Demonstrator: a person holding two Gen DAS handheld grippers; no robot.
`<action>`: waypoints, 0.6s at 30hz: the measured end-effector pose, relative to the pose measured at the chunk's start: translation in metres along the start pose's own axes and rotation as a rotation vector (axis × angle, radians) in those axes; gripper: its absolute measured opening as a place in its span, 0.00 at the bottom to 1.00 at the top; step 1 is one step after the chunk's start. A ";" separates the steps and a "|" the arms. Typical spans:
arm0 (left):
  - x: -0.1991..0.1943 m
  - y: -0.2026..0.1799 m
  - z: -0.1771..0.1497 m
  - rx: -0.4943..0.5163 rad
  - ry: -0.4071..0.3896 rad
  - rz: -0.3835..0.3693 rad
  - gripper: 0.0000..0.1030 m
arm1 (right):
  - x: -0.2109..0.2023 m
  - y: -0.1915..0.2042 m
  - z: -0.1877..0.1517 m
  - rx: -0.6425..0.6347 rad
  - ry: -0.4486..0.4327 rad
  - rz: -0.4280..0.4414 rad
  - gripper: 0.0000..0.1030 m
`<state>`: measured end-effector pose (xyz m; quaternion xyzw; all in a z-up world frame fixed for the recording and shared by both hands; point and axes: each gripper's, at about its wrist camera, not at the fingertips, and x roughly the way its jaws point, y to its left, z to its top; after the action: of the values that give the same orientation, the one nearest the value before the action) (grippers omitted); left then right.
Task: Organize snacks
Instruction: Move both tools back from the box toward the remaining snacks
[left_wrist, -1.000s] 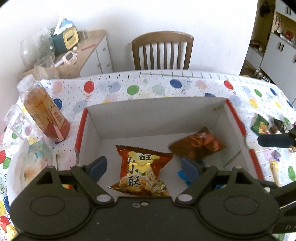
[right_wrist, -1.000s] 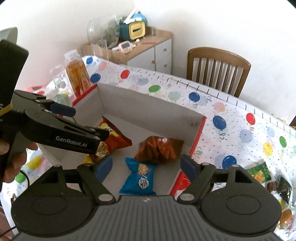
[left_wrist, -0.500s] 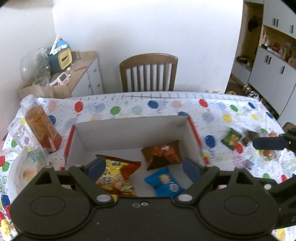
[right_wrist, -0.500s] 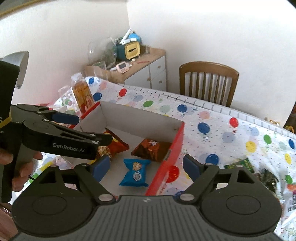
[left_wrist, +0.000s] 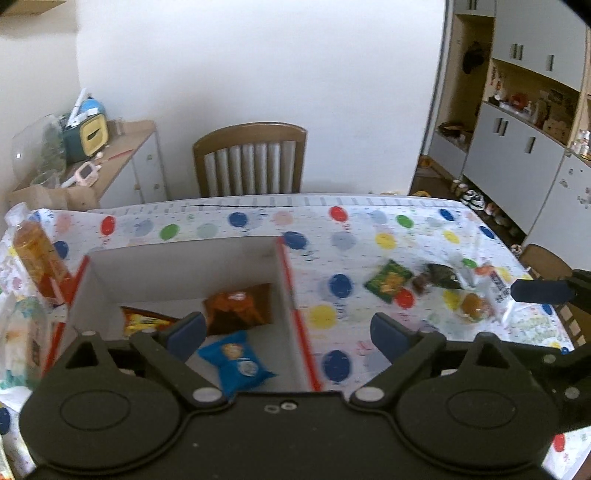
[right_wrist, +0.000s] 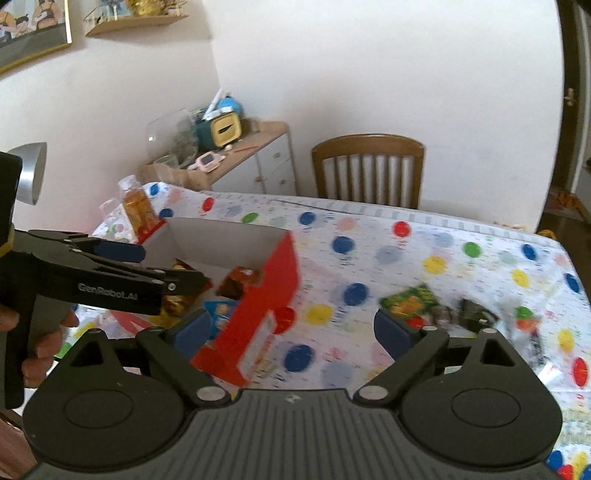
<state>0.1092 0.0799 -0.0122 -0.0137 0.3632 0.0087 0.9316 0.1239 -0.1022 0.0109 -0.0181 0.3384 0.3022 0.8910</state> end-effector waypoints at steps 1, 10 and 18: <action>0.000 -0.006 -0.001 0.002 -0.002 -0.008 0.95 | -0.004 -0.006 -0.003 0.002 -0.004 -0.013 0.93; 0.020 -0.061 -0.009 0.012 0.006 -0.065 1.00 | -0.031 -0.080 -0.035 0.121 -0.016 -0.079 0.93; 0.060 -0.104 -0.020 0.035 0.049 -0.087 1.00 | -0.030 -0.152 -0.061 0.160 0.027 -0.174 0.93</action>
<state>0.1423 -0.0244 -0.0655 -0.0133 0.3849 -0.0385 0.9220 0.1538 -0.2567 -0.0432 0.0198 0.3707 0.1956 0.9077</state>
